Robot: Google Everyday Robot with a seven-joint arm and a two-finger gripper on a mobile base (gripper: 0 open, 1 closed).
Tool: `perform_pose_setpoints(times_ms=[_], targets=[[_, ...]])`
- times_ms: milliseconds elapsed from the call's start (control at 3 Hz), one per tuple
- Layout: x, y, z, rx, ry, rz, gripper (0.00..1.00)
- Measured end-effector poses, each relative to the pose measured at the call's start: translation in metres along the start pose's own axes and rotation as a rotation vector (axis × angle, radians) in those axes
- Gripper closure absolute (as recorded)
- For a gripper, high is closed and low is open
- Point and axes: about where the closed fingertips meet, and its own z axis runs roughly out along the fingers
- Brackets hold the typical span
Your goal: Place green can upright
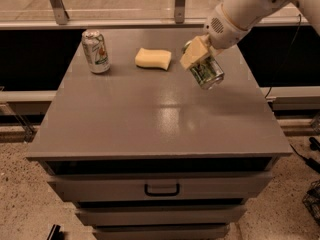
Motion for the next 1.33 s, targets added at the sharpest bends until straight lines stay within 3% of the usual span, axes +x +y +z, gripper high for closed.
perform_pose_setpoints(times_ms=[333,667,1000,1333], targets=[[0.0002,0.0005,-0.0081,-0.149,-0.110,-0.095,1.00],[-0.0026,0.0060,-0.0108,-0.174,-0.138,-0.157,1.00],[-0.0026,0.0052,-0.0060,-0.179,-0.154,-0.161,1.00],[-0.0027,0.0096,-0.0043,-0.248,-0.206,-0.231,1.00]])
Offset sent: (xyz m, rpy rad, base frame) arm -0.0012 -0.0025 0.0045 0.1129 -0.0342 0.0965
